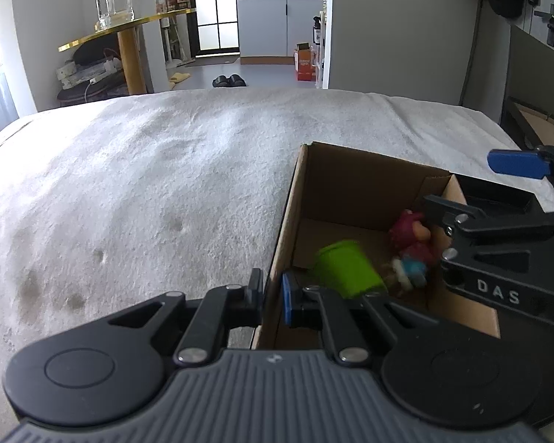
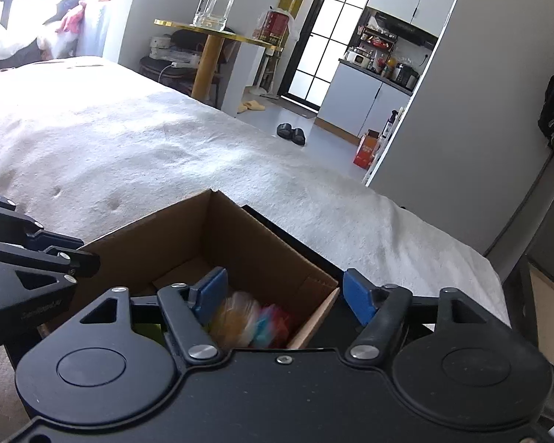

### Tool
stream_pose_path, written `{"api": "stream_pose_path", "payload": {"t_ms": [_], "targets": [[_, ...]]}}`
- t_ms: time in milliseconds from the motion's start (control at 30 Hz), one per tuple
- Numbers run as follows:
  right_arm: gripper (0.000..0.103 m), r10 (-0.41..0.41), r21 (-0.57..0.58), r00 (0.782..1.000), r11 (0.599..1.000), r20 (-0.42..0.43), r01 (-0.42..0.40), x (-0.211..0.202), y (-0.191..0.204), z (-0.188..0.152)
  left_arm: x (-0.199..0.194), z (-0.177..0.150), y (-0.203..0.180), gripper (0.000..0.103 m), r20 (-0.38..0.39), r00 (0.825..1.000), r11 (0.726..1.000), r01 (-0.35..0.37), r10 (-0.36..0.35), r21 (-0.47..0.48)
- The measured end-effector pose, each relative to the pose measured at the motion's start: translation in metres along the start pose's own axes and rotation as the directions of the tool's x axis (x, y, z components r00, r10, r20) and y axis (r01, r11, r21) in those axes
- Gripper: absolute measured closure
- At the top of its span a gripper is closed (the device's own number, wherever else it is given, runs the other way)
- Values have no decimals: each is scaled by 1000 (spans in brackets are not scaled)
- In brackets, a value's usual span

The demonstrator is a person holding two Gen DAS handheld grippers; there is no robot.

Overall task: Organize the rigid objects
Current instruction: 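Carry the perfume bottle and blue doll with the right gripper into the box and release, then move the right gripper back over the tray to the brown monkey figure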

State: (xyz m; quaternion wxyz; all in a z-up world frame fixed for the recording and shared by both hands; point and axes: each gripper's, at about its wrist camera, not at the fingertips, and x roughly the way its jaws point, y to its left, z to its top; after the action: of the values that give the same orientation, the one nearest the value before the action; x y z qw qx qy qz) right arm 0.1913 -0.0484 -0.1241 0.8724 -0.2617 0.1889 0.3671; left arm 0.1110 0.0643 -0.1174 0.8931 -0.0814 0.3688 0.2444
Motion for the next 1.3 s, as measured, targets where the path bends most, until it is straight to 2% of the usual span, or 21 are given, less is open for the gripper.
{"api": "stream_pose_path", "payload": {"t_ms": [233, 333, 400, 467, 533, 633, 933, 1000, 1067, 1300], "targets": [[30, -14, 42, 999, 999, -35, 15, -7, -12, -12, 1, 3, -3, 93, -14, 1000, 1000, -18, 18, 4], [27, -15, 82, 998, 996, -54, 19, -12, -20, -18, 0, 5, -5, 88, -24, 999, 1000, -28, 28, 9], [26, -20, 100, 998, 995, -63, 26, -15, -25, -23, 0, 6, -7, 83, -37, 999, 999, -34, 34, 12], [25, -23, 117, 997, 993, -71, 31, -18, -30, -28, -1, 8, -10, 58, -41, 998, 999, -50, 51, 21], [22, -25, 137, 997, 990, -74, 35, -23, -36, -32, -5, 9, -13, 48, -26, 998, 997, -60, 61, 40], [17, -35, 158, 997, 986, -71, 46, -28, -43, -36, -14, 13, -17, 39, 2, 999, 997, -52, 52, 57], [17, -43, 240, 996, 969, -83, 62, -39, -68, -56, -22, 21, -32, 38, 28, 997, 992, -72, 69, 99], [16, -38, 261, 995, 964, -88, 59, -40, -72, -60, -19, 23, -33, 29, 5, 996, 992, -88, 88, 91], [12, -40, 281, 995, 957, -92, 65, -40, -76, -66, -17, 23, -33, 16, 0, 994, 991, -108, 108, 81], [12, -52, 339, 990, 936, -129, 93, -33, -91, -84, -11, 22, -45, 12, -17, 991, 985, -129, 132, 113]]}}
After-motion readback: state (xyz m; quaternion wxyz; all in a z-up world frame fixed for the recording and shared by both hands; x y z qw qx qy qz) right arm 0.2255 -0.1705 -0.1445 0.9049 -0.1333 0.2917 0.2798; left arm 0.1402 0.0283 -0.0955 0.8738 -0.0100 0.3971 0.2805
